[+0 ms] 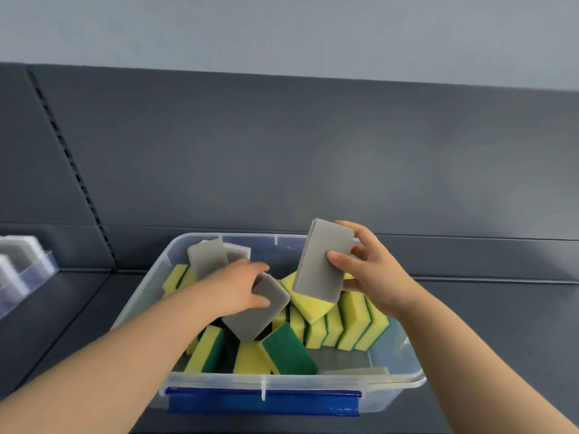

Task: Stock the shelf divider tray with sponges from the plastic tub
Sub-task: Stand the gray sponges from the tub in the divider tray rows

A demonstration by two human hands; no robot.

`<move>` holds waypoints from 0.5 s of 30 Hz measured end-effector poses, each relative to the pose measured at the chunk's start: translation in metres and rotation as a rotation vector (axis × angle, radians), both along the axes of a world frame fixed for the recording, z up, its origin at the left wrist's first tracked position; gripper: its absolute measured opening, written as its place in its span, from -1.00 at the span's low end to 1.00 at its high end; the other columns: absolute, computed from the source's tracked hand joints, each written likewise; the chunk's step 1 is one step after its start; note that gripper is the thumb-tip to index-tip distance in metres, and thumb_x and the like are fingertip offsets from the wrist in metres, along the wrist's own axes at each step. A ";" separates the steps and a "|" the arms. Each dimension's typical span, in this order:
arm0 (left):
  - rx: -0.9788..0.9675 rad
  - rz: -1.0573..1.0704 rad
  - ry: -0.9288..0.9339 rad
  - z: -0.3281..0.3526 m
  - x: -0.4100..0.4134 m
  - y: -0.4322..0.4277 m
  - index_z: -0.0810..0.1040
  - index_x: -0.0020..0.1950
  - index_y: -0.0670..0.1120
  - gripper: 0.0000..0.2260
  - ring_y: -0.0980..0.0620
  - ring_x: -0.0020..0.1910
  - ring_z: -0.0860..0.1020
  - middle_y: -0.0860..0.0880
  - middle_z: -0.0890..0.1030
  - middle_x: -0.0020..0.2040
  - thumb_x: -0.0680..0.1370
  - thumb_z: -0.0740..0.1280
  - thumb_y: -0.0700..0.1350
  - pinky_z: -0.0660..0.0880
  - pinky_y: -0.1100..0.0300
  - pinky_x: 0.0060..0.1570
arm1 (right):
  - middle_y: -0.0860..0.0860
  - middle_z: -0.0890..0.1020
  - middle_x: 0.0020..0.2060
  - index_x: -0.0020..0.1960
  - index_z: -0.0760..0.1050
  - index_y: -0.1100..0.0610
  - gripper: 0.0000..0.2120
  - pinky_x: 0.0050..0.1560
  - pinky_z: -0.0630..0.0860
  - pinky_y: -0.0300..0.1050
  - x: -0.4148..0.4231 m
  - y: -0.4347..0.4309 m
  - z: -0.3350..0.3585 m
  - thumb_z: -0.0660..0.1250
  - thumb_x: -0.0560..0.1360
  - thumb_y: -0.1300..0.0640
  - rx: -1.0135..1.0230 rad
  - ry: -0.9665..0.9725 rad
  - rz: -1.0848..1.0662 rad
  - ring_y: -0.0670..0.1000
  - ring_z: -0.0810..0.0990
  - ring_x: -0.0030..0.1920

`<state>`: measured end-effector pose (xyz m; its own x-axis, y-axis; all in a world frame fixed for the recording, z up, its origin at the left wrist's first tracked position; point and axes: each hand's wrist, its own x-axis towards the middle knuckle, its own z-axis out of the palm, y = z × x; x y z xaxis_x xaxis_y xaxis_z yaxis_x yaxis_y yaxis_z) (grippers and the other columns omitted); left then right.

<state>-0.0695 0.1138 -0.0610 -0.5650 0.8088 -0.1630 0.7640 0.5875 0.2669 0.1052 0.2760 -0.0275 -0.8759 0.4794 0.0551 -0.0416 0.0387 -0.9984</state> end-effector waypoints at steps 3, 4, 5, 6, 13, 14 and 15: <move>-0.090 -0.030 0.018 -0.013 -0.005 0.007 0.07 0.48 0.13 -0.23 -0.03 0.21 0.40 0.02 0.21 0.38 0.39 0.40 0.18 0.41 0.11 0.11 | 0.17 0.55 0.04 0.12 0.46 -0.10 -0.66 -0.20 0.59 -0.03 0.007 0.004 0.000 0.40 0.43 0.21 -0.030 0.051 -0.067 0.05 0.61 -0.01; -0.093 -0.016 0.001 -0.015 -0.008 0.009 0.09 0.47 0.12 -0.23 -0.03 0.19 0.40 0.02 0.20 0.36 0.37 0.41 0.19 0.41 0.11 0.08 | 0.17 0.56 0.02 0.11 0.46 -0.08 -0.67 -0.21 0.58 -0.05 0.009 0.006 0.000 0.40 0.43 0.22 -0.042 0.062 -0.087 0.04 0.61 -0.03; -0.082 0.000 -0.023 -0.016 -0.011 0.010 0.15 0.43 0.13 -0.26 -0.02 0.14 0.42 0.02 0.21 0.32 0.35 0.43 0.20 0.41 0.12 0.04 | 0.18 0.56 0.00 0.10 0.46 -0.07 -0.67 -0.22 0.58 -0.06 0.012 0.008 0.000 0.41 0.42 0.22 -0.045 0.068 -0.110 0.05 0.62 -0.05; -0.060 0.008 -0.045 -0.016 -0.013 0.010 0.22 0.35 0.14 -0.33 0.01 0.07 0.42 0.04 0.24 0.26 0.33 0.44 0.20 0.41 0.14 -0.03 | 0.17 0.56 -0.01 0.09 0.46 -0.07 -0.68 -0.23 0.59 -0.07 0.015 0.010 0.000 0.41 0.42 0.23 -0.038 0.070 -0.134 0.05 0.63 -0.06; 0.026 -0.056 -0.107 -0.020 -0.019 0.003 0.27 0.07 0.30 -0.51 0.07 -0.01 0.38 0.12 0.25 0.05 0.28 0.46 0.19 0.41 0.14 -0.10 | 0.12 0.58 -0.06 0.02 0.45 -0.10 -0.68 -0.24 0.61 -0.10 0.022 0.019 -0.009 0.42 0.41 0.23 0.062 0.001 -0.214 0.05 0.62 -0.09; 0.034 -0.074 -0.122 -0.022 -0.018 0.002 0.27 0.07 0.32 -0.52 0.07 0.02 0.37 0.14 0.24 0.04 0.28 0.46 0.18 0.41 0.12 -0.04 | 0.12 0.58 -0.05 0.02 0.45 -0.10 -0.69 -0.22 0.61 -0.08 0.021 0.019 -0.011 0.42 0.41 0.23 0.067 -0.011 -0.212 0.04 0.62 -0.09; 0.045 -0.088 -0.138 -0.022 -0.017 0.002 0.28 0.05 0.33 -0.53 0.08 0.03 0.36 0.15 0.23 0.03 0.28 0.46 0.18 0.41 0.11 0.00 | 0.12 0.58 -0.04 0.03 0.45 -0.09 -0.69 -0.20 0.62 -0.05 0.019 0.019 -0.013 0.42 0.41 0.23 0.076 -0.024 -0.211 0.04 0.62 -0.08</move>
<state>-0.0863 0.1160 -0.0834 -0.4666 0.8623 -0.1969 0.7660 0.5052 0.3975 0.1247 0.2946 -0.0406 -0.7583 0.6473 0.0782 -0.0007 0.1192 -0.9929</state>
